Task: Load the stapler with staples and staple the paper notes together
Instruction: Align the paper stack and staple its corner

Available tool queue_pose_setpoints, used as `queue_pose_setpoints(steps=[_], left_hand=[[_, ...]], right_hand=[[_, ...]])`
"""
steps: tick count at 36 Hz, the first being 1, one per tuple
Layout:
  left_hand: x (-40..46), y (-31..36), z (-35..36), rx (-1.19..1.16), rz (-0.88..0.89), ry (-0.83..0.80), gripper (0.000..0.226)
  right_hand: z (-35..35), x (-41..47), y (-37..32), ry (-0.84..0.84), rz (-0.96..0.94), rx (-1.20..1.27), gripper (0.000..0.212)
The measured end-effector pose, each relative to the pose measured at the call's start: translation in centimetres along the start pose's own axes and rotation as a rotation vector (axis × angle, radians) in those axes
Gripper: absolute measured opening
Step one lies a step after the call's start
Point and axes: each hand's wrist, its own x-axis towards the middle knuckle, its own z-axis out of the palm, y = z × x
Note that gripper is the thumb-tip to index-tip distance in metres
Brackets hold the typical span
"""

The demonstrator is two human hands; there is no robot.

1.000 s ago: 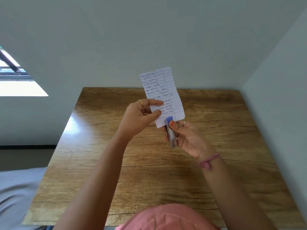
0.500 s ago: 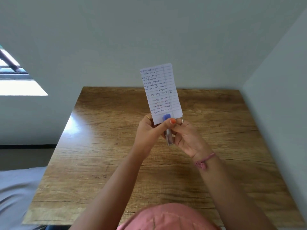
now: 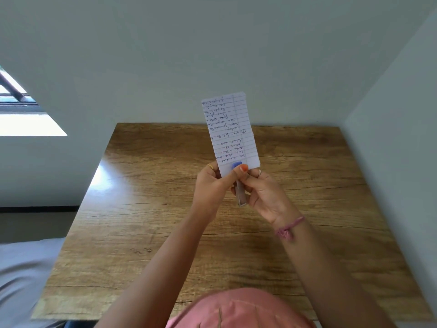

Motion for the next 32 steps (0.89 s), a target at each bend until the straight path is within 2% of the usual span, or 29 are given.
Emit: queue_pose_setpoints(steps=[2, 4, 7, 12, 16, 21, 26, 29, 32], left_hand=[[0.2, 0.2, -0.4, -0.031, -0.032, -0.041, 0.035], [0.4, 0.5, -0.7, -0.161, -0.064, -0.074, 0.035], [1.0, 0.9, -1.1, -0.284, -0.068, -0.027, 0.028], [1.7, 1.2, -1.4, -0.288, -0.034, 0.106, 0.018], [2.1, 1.3, -1.6, -0.295, -0.022, 0.155, 0.017], [2.2, 1.3, -1.9, -0.283, -0.019, 0.163, 0.017], [2.2, 1.1, -2.1, -0.270, -0.026, 0.151, 0.017], [2.2, 1.0, -2.2, -0.274, -0.038, 0.149, 0.017], [2.3, 0.8, -2.5, -0.270, -0.056, 0.147, 0.017]], right_hand=[[-0.1, 0.0, -0.1, -0.025, 0.007, -0.008, 0.023], [-0.2, -0.1, -0.3, -0.051, 0.031, -0.024, 0.020], [-0.5, 0.0, -0.5, -0.057, 0.060, -0.032, 0.027], [-1.2, 0.0, -0.6, -0.038, 0.063, -0.177, 0.034], [-2.2, -0.2, -0.7, 0.032, 0.048, -0.324, 0.049], [-3.9, -0.2, -0.7, 0.154, -0.004, -0.382, 0.046], [-6.3, 1.3, 0.0, 0.441, -0.101, -0.842, 0.042], [-7.6, 2.7, 0.5, 0.505, -0.155, -1.141, 0.047], [-8.1, 4.0, 0.7, 0.572, -0.144, -1.317, 0.050]])
